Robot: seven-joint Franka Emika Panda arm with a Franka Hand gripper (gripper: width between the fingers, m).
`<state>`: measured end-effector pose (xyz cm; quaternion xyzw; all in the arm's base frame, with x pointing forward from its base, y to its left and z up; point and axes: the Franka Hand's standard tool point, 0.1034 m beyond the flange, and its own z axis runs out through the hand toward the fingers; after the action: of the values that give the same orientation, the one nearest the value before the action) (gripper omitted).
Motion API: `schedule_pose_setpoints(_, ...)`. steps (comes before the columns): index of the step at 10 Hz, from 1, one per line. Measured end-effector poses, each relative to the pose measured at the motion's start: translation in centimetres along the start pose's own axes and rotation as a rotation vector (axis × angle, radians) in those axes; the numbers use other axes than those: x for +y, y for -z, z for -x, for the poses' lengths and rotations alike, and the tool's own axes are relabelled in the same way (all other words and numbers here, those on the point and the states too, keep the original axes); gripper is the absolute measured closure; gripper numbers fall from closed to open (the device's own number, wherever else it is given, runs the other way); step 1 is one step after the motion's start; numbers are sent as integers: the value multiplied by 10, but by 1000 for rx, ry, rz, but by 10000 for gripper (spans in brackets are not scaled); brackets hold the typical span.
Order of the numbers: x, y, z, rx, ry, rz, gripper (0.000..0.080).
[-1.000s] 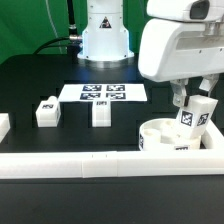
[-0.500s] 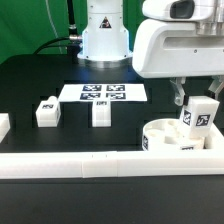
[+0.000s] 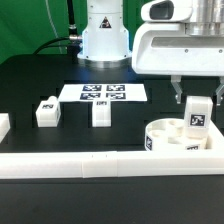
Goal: Assemble stool
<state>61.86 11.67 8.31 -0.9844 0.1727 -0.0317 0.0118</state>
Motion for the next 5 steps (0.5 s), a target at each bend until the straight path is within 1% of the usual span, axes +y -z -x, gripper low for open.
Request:
schedule_pose_setpoints(1,-3,0,2,-4,-92,-6,464)
schedule_pose_setpoints(2,-5,-1,4,-6,-211,-6,464)
schedule_pose_setpoints(4,-6,-1,4,-23,-423,-23,464)
schedule_pose_setpoints(5,-6,-1,4,-30,-535,-27,463)
